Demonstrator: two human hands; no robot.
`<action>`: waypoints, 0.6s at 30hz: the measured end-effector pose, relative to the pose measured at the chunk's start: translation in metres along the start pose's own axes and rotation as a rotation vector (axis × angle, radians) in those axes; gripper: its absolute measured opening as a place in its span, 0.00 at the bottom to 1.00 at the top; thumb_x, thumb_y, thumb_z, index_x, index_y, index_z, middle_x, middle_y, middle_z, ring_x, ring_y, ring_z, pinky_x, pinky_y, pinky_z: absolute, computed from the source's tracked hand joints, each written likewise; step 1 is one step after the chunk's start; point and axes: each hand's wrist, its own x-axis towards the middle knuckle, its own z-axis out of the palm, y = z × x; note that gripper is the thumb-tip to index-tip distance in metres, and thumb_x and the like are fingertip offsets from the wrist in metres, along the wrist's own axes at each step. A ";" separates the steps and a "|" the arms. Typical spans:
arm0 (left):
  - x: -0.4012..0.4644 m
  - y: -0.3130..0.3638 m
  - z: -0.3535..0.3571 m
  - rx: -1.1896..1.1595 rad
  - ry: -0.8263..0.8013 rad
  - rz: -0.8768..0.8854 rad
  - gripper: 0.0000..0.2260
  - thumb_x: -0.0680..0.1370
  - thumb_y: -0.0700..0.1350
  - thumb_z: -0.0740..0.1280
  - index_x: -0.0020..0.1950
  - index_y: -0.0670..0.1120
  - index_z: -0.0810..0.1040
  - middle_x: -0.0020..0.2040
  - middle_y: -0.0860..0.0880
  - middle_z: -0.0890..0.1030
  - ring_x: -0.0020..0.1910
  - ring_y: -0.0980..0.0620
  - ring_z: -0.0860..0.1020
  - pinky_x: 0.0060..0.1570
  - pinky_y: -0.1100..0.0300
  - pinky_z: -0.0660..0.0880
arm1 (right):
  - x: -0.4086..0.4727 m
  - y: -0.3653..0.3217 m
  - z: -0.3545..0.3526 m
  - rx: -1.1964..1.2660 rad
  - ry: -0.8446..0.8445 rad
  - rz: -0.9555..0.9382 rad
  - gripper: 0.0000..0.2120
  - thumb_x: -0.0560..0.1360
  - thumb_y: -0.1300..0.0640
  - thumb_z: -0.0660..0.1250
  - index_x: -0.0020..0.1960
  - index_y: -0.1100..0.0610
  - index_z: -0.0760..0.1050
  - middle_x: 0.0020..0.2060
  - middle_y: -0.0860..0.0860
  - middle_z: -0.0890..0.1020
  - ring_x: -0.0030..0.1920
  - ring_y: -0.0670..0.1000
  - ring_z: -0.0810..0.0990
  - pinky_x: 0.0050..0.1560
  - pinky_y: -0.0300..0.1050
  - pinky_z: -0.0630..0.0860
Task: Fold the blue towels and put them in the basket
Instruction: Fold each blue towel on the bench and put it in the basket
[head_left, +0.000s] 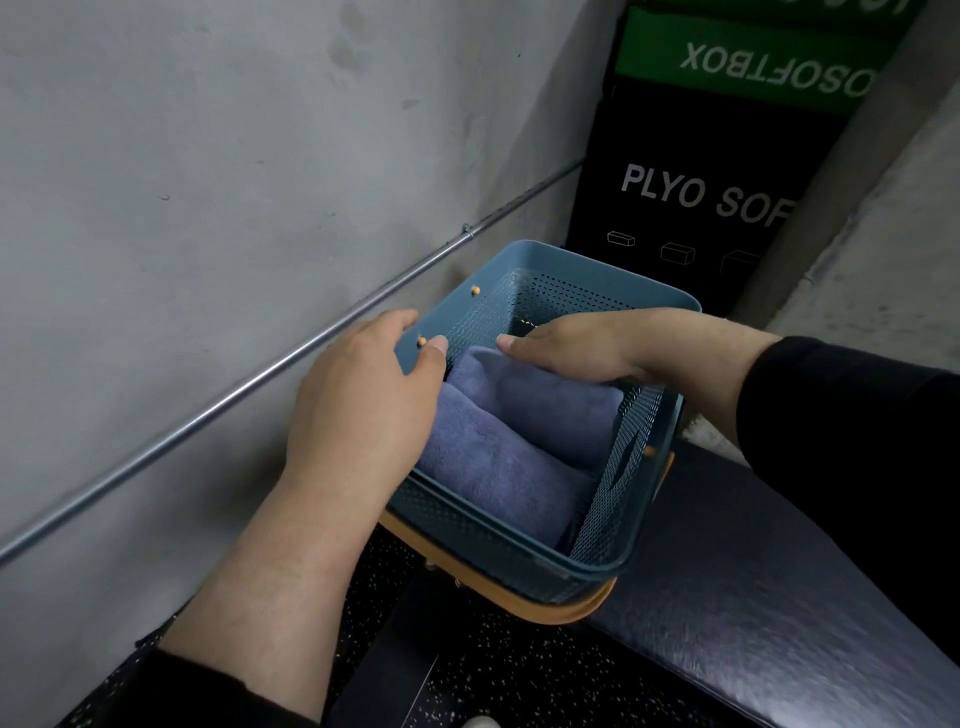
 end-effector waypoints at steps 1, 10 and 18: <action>-0.001 0.001 0.000 0.005 0.006 0.004 0.19 0.81 0.56 0.64 0.70 0.53 0.75 0.65 0.50 0.80 0.64 0.45 0.76 0.62 0.49 0.73 | 0.002 0.001 0.001 -0.013 0.008 0.001 0.39 0.68 0.21 0.49 0.61 0.46 0.79 0.58 0.44 0.81 0.59 0.50 0.79 0.66 0.54 0.71; -0.002 0.022 0.000 -0.034 0.143 0.147 0.17 0.81 0.54 0.64 0.68 0.50 0.78 0.63 0.49 0.80 0.63 0.46 0.76 0.60 0.54 0.70 | -0.017 0.003 -0.010 0.020 0.474 -0.157 0.24 0.83 0.40 0.54 0.48 0.58 0.78 0.39 0.52 0.80 0.41 0.53 0.78 0.39 0.45 0.70; -0.039 0.092 0.019 -0.223 0.156 0.424 0.15 0.81 0.50 0.65 0.65 0.47 0.80 0.60 0.51 0.81 0.60 0.50 0.77 0.61 0.55 0.71 | -0.129 0.047 -0.012 0.361 1.019 -0.194 0.16 0.82 0.43 0.58 0.51 0.51 0.79 0.39 0.48 0.84 0.39 0.44 0.80 0.42 0.45 0.77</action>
